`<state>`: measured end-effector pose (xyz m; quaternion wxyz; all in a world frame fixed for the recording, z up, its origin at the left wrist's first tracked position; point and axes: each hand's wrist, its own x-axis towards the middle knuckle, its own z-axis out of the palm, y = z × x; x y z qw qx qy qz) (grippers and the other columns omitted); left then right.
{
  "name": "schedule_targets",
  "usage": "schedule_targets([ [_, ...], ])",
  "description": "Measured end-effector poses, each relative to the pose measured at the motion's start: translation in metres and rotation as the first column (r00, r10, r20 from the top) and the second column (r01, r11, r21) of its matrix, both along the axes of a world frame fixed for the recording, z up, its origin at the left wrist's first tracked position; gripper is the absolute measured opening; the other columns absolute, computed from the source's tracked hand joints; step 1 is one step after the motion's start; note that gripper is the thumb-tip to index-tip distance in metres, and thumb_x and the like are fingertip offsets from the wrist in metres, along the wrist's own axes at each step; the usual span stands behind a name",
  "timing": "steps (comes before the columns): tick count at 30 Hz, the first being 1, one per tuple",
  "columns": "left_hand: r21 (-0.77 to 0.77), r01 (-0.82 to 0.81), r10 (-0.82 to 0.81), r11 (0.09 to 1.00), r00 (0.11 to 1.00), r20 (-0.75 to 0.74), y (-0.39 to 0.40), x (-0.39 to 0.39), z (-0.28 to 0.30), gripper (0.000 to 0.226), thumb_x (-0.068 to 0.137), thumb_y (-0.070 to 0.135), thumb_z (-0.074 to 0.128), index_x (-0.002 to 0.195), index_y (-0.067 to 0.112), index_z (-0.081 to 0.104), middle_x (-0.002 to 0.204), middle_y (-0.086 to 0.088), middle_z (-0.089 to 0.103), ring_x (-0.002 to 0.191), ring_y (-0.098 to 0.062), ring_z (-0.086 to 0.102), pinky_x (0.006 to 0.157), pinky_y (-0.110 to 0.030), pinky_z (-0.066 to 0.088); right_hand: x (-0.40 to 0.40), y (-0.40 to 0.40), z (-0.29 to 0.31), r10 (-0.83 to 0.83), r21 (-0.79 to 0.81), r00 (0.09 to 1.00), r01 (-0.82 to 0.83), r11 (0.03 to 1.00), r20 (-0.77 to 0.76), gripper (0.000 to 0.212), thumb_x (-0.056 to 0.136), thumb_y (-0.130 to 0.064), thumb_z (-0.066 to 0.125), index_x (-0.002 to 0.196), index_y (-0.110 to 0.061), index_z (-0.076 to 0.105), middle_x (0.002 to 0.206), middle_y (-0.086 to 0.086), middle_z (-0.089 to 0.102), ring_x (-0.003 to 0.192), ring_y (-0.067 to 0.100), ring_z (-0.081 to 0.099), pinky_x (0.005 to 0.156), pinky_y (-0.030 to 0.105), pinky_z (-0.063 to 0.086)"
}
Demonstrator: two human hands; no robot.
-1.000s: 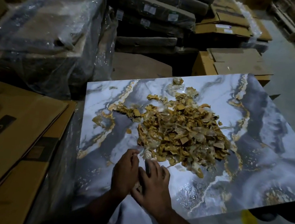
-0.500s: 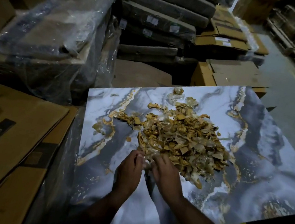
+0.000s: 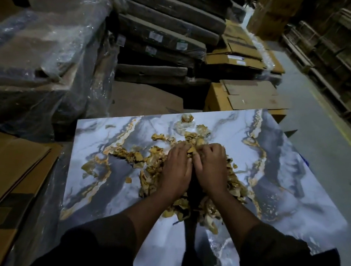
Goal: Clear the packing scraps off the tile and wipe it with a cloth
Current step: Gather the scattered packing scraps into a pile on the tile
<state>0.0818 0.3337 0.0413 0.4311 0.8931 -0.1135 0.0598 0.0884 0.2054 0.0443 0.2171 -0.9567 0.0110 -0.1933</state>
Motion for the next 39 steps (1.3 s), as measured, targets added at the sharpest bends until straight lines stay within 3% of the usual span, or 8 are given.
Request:
schedule_targets([
  [4, 0.166, 0.097, -0.083, 0.981, 0.993, -0.088, -0.004, 0.008, -0.022, 0.049, 0.108, 0.016, 0.036, 0.155, 0.008, 0.032, 0.165, -0.01, 0.028, 0.154, -0.023, 0.02, 0.126, -0.032, 0.012, 0.004, -0.008, -0.029, 0.039, -0.084, 0.991, -0.05, 0.995, -0.126, 0.036, 0.102, -0.045, 0.045, 0.117, -0.021, 0.066, 0.121, 0.005, 0.055, 0.117, 0.027, 0.047, 0.105, 0.046, 0.033],
  [8, 0.045, 0.062, -0.056, 0.997, 0.989, -0.134, -0.007, 0.002, -0.036, 0.039, 0.104, 0.012, 0.046, 0.143, 0.011, 0.052, 0.145, -0.008, 0.052, 0.134, -0.023, 0.047, 0.114, -0.037, 0.037, -0.002, -0.011, -0.049, 0.115, -0.066, 0.966, -0.133, 0.989, -0.232, 0.054, 0.099, -0.06, 0.03, 0.132, -0.029, 0.06, 0.144, 0.0, 0.047, 0.137, 0.023, 0.036, 0.113, 0.052, 0.024],
  [14, -0.166, -0.127, 0.122, 0.978, 0.992, -0.039, -0.01, 0.001, -0.026, 0.027, 0.099, 0.016, 0.043, 0.119, 0.015, 0.061, 0.114, 0.0, 0.059, 0.102, -0.014, 0.057, 0.086, -0.034, 0.049, 0.009, -0.021, -0.029, 0.212, 0.046, 0.976, -0.209, 0.977, -0.053, 0.061, 0.09, -0.069, 0.046, 0.138, -0.032, 0.053, 0.145, -0.009, 0.047, 0.138, 0.013, 0.037, 0.116, 0.046, 0.018],
  [22, -0.221, -0.467, 0.495, 0.856, 0.863, 0.095, 0.015, 0.047, -0.016, 0.029, 0.099, 0.011, 0.039, 0.112, 0.017, 0.065, 0.105, 0.006, 0.053, 0.098, -0.007, 0.053, 0.087, -0.028, 0.048, 0.058, -0.037, 0.004, 0.259, 0.214, 0.965, -0.261, 0.941, 0.037, 0.058, 0.097, -0.067, 0.036, 0.135, -0.027, 0.053, 0.137, -0.008, 0.051, 0.133, 0.013, 0.042, 0.111, 0.048, 0.03],
  [26, -0.099, -0.655, 0.659, 0.749, 0.752, 0.014, 0.046, 0.078, -0.035, 0.023, 0.097, 0.016, 0.053, 0.118, 0.02, 0.061, 0.117, 0.001, 0.05, 0.111, -0.021, 0.054, 0.096, -0.04, 0.049, 0.108, -0.048, -0.006, 0.145, 0.307, 0.978, -0.093, 0.947, -0.153, 0.042, 0.097, -0.048, 0.059, 0.13, -0.022, 0.059, 0.134, -0.001, 0.053, 0.131, 0.021, 0.043, 0.107, 0.045, 0.033],
  [31, 0.163, -0.761, 0.778, 0.628, 0.612, -0.138, 0.083, 0.096, -0.072, 0.065, 0.085, 0.027, 0.074, 0.141, 0.007, 0.048, 0.148, -0.018, 0.044, 0.141, -0.036, 0.036, 0.117, -0.049, 0.032, 0.171, -0.07, -0.027, 0.129, 0.349, 0.957, -0.031, 0.937, -0.26, 0.042, 0.093, -0.034, 0.071, 0.13, -0.018, 0.061, 0.136, 0.01, 0.052, 0.132, 0.029, 0.043, 0.111, 0.05, 0.036],
  [35, 0.248, -0.695, 0.738, 0.675, 0.64, -0.212, 0.082, 0.108, -0.095, 0.075, 0.087, 0.038, 0.074, 0.148, 0.007, 0.043, 0.158, -0.018, 0.034, 0.151, -0.033, 0.023, 0.125, -0.046, 0.015, 0.209, -0.077, -0.05, 0.232, 0.302, 0.917, -0.132, 0.944, -0.325, 0.058, 0.09, -0.042, 0.072, 0.142, -0.022, 0.054, 0.148, 0.008, 0.045, 0.14, 0.029, 0.035, 0.114, 0.049, 0.033],
  [39, 0.166, -0.558, 0.581, 0.813, 0.793, -0.182, 0.062, 0.133, -0.102, 0.061, 0.093, 0.037, 0.069, 0.142, 0.005, 0.049, 0.146, -0.016, 0.046, 0.141, -0.033, 0.036, 0.12, -0.046, 0.028, 0.235, -0.072, -0.072, 0.328, 0.172, 0.842, -0.28, 0.945, -0.428, 0.077, 0.085, -0.062, 0.07, 0.151, -0.034, 0.042, 0.163, 0.001, 0.029, 0.148, 0.026, 0.024, 0.117, 0.051, 0.027],
])
